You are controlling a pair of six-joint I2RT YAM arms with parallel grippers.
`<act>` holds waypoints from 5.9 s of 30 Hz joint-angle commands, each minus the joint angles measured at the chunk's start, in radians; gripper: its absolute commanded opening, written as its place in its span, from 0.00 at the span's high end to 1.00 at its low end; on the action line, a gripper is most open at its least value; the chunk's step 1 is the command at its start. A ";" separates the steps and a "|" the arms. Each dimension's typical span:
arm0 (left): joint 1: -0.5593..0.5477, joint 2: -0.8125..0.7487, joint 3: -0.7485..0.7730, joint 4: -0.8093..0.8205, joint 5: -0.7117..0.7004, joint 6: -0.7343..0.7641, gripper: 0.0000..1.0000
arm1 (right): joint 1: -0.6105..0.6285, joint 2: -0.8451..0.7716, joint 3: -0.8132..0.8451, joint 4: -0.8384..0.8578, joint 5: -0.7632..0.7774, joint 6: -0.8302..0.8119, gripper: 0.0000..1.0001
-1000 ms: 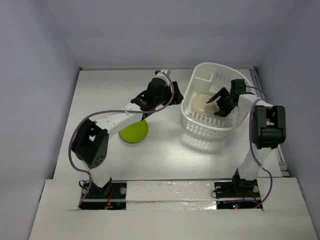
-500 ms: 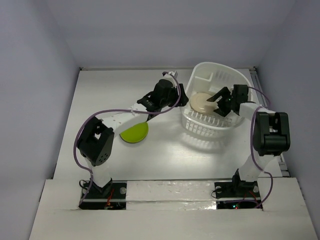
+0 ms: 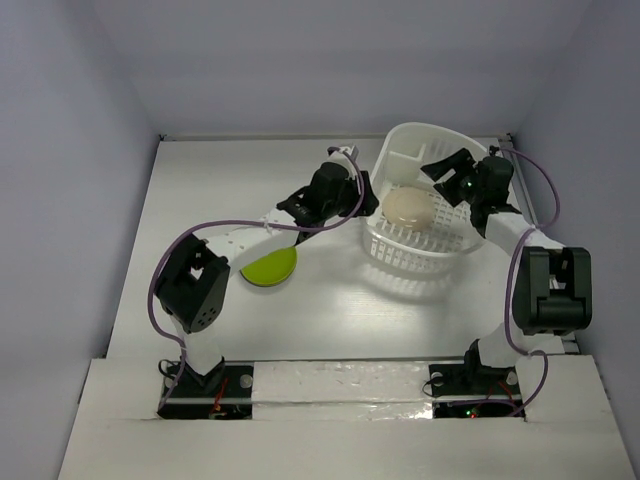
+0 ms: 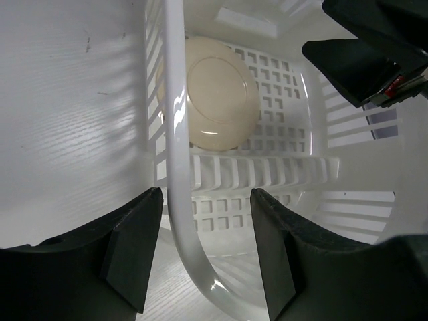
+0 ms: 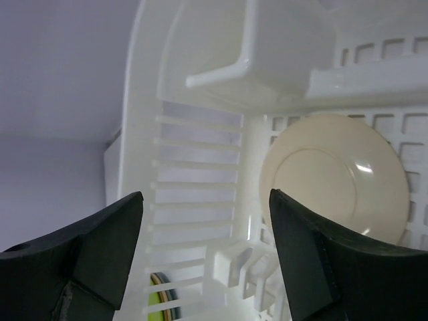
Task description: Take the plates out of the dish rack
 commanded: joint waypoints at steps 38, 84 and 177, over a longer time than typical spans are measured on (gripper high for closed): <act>-0.005 -0.263 -0.358 0.354 -0.008 -0.125 1.00 | 0.079 0.295 0.362 -0.833 0.092 -0.094 0.19; -0.034 -0.262 -0.418 0.377 0.000 -0.145 1.00 | 0.180 0.109 -0.019 -0.006 0.150 0.115 0.69; -0.005 -1.448 -0.229 -0.588 -0.618 0.082 0.01 | 1.249 0.372 0.782 -0.646 0.841 -0.815 0.00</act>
